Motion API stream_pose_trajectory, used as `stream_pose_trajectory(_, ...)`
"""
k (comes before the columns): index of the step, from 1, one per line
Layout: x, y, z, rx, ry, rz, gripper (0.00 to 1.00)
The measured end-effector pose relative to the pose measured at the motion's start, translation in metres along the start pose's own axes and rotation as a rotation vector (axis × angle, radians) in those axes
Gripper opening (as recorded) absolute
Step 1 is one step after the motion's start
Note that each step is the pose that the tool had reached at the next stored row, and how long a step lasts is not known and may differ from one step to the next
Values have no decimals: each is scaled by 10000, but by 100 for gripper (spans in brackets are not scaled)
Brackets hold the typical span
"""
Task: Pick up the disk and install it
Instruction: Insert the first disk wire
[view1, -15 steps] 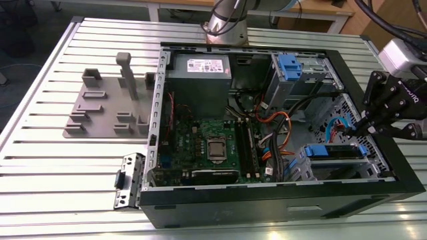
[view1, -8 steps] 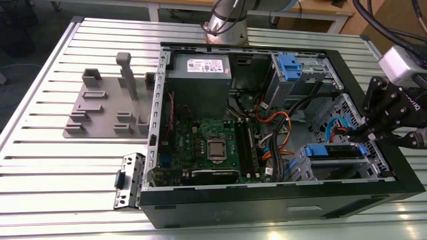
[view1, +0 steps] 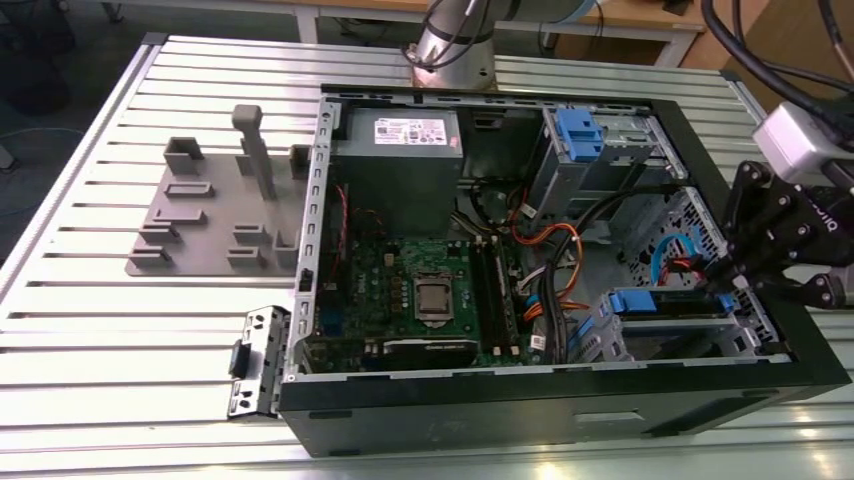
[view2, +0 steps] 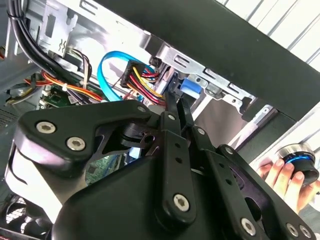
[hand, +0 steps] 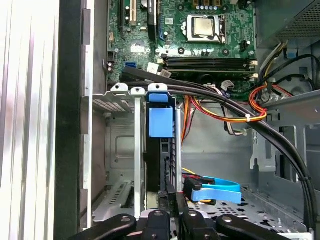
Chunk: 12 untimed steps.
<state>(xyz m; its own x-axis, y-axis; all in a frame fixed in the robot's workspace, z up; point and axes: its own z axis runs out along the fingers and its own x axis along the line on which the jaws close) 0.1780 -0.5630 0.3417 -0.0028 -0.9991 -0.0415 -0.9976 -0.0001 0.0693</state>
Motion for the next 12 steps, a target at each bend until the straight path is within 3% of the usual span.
stream_pose_trajectory(12, 11, 31, 54, 0, -4, -3, 16)
